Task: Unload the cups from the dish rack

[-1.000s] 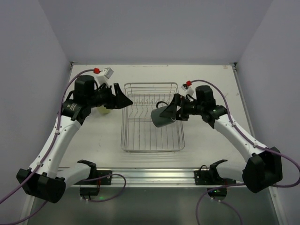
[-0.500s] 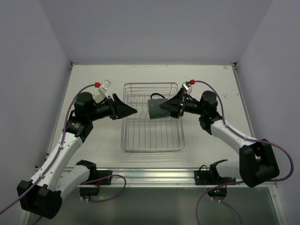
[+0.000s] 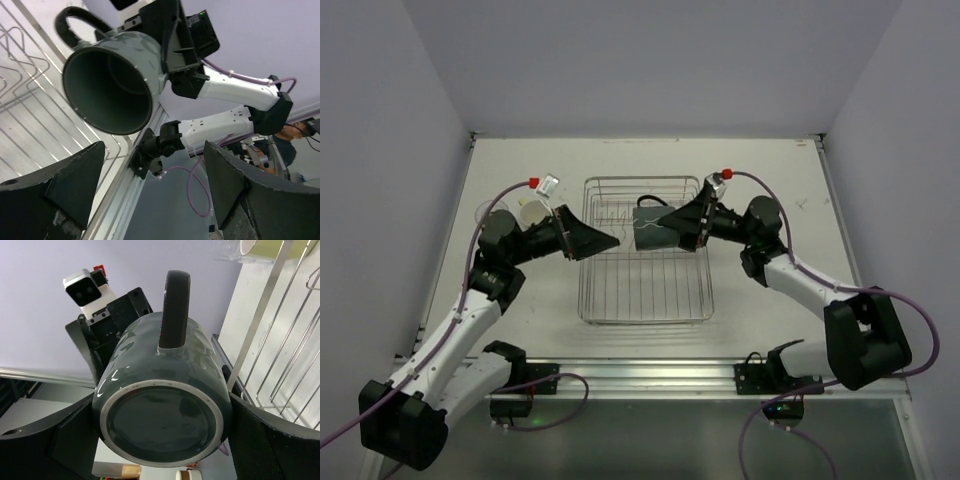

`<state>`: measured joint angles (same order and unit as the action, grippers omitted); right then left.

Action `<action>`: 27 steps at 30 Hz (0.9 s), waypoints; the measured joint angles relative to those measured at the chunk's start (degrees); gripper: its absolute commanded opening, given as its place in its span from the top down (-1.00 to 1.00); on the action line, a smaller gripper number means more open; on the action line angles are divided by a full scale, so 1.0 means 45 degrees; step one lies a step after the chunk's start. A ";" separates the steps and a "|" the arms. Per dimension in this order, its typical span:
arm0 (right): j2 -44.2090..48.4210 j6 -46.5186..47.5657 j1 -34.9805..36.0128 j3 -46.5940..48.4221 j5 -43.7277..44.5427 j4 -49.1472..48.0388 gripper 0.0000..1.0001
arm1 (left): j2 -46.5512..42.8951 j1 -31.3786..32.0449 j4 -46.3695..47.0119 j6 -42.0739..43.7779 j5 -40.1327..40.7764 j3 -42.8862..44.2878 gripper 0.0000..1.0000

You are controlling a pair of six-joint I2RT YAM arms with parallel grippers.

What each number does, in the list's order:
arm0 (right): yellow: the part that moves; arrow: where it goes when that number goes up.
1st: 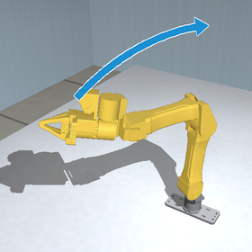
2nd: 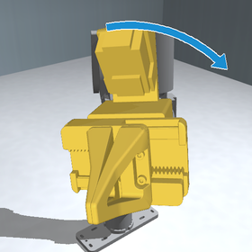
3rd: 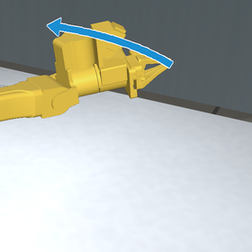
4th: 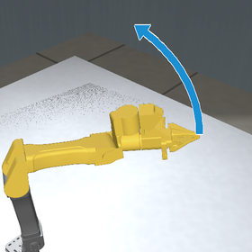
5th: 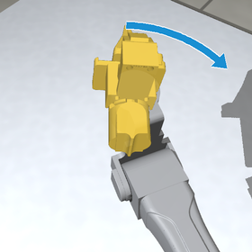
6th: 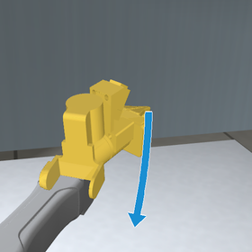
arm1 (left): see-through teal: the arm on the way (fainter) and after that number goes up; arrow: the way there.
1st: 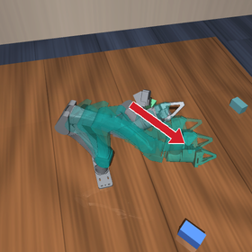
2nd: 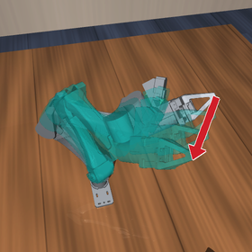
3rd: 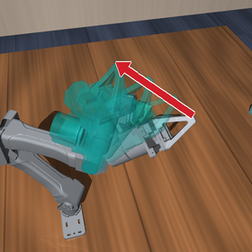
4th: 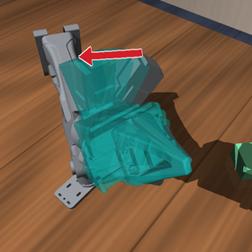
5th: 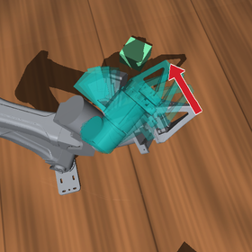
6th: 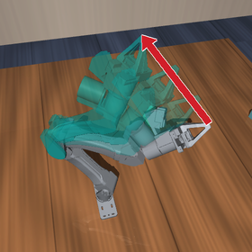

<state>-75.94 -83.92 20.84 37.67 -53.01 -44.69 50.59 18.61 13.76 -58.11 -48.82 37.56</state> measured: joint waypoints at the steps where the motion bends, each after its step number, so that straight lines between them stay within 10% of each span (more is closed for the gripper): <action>1: -0.0112 -0.0044 0.0073 0.0000 0.0005 -0.0029 1.00 | 0.0049 0.0063 0.0262 -0.0170 -0.0029 -0.0058 -0.68; 21: -0.1501 -0.0889 0.1559 0.0675 0.0646 -0.1268 1.00 | 0.1496 0.1841 0.2992 -0.1112 0.0534 -0.0160 -0.59; 27: -0.1996 -0.1229 0.1909 0.0714 0.0787 -0.1797 1.00 | 0.1710 0.2327 0.3400 -0.1234 0.1200 -0.0160 0.17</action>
<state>-84.93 -89.45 29.43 40.88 -49.47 -52.77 58.28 29.08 29.06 -63.66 -43.42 36.84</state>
